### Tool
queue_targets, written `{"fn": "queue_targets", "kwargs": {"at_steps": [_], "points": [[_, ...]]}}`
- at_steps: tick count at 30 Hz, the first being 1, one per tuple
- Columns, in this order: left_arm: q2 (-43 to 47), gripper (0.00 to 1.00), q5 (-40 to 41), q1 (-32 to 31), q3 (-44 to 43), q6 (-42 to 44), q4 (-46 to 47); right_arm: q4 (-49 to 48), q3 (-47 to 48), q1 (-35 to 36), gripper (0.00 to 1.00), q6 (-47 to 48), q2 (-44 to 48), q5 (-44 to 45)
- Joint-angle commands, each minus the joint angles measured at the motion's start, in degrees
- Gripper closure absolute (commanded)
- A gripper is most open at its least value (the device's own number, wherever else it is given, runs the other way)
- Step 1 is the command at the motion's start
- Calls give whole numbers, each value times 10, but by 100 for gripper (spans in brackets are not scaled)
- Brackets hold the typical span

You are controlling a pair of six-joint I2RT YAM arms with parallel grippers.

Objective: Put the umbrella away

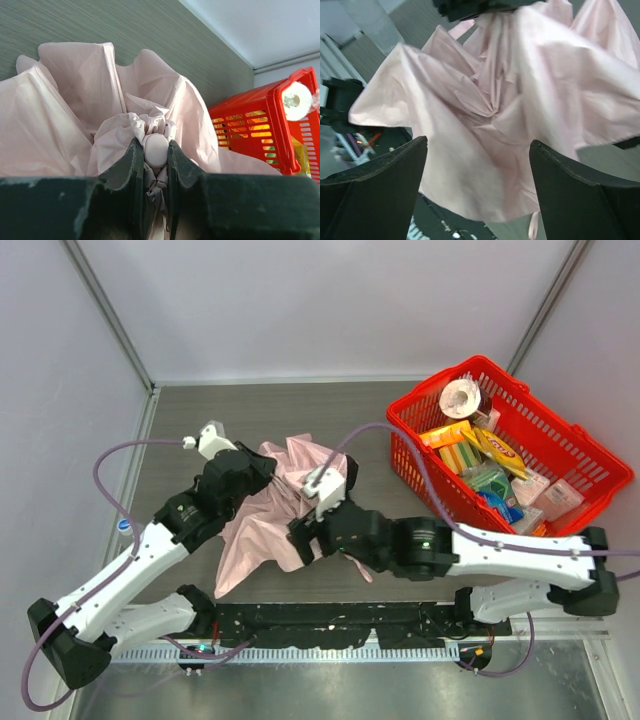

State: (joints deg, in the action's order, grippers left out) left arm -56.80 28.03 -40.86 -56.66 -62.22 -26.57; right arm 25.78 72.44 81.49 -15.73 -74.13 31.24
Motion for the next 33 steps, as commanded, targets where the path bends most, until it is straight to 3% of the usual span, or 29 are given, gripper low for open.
{"fn": "queue_targets", "kwargs": {"at_steps": [1,4,7,10,14,18,23,30,33], "points": [[50,100,-53,1,57,57,184,-63,-78,-51,14,-125,136,-74],[69,100,-84,1,85,75,247,-57,-128,-87,19,-164,173,-89],[77,100,-82,1,89,74,249,-40,-147,-105,30,-212,202,-98],[75,100,-71,1,89,71,253,-42,-179,-105,31,-307,224,-101],[60,100,-40,1,73,57,226,-73,-236,-104,13,-387,251,-142],[48,100,-52,1,66,60,236,-113,-297,-104,11,-396,284,-128],[48,100,-61,1,62,56,232,-42,-282,-104,10,-388,294,-77],[56,100,-68,1,76,5,253,-306,-411,-105,13,-423,307,-69],[50,100,-76,1,75,-11,262,-377,-436,-105,26,-413,289,-49]]}}
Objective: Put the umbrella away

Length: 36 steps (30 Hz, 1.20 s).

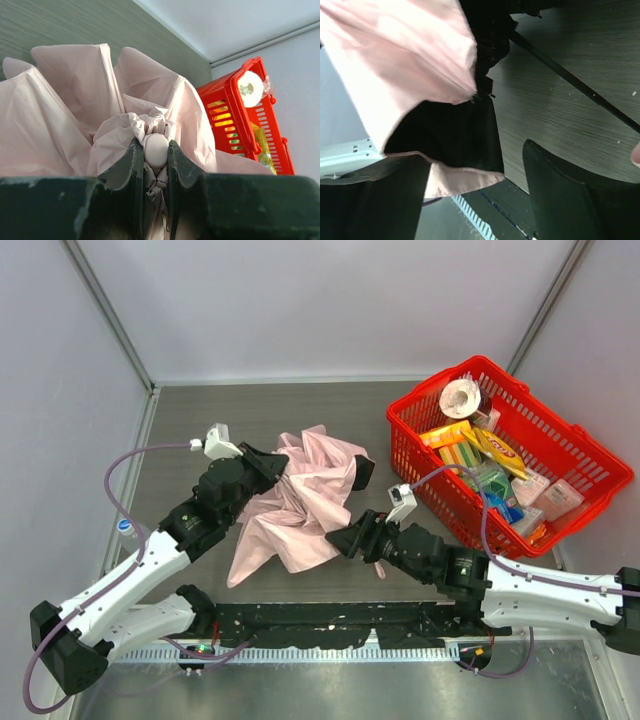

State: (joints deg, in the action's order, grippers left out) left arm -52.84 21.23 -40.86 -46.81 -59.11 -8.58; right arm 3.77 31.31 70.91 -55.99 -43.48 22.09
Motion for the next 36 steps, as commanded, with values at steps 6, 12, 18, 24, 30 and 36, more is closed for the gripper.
{"fn": "queue_targets", "kwargs": {"at_steps": [6,12,18,24,30,36], "points": [[-1,100,-18,0,-19,-59,108,-313,-60,1,17,79,-36,55],[-3,100,-3,1,-3,-42,120,-365,-24,1,69,99,-45,-25],[-30,100,-8,0,7,-57,138,-444,32,-3,74,89,-96,-136],[-41,100,-35,1,15,-100,163,-563,77,-40,62,35,-185,-264],[-26,100,-35,1,32,-109,177,-655,147,-60,59,-43,-266,-371],[-14,100,-16,1,55,-126,218,-641,205,-22,47,12,-292,-485]]}}
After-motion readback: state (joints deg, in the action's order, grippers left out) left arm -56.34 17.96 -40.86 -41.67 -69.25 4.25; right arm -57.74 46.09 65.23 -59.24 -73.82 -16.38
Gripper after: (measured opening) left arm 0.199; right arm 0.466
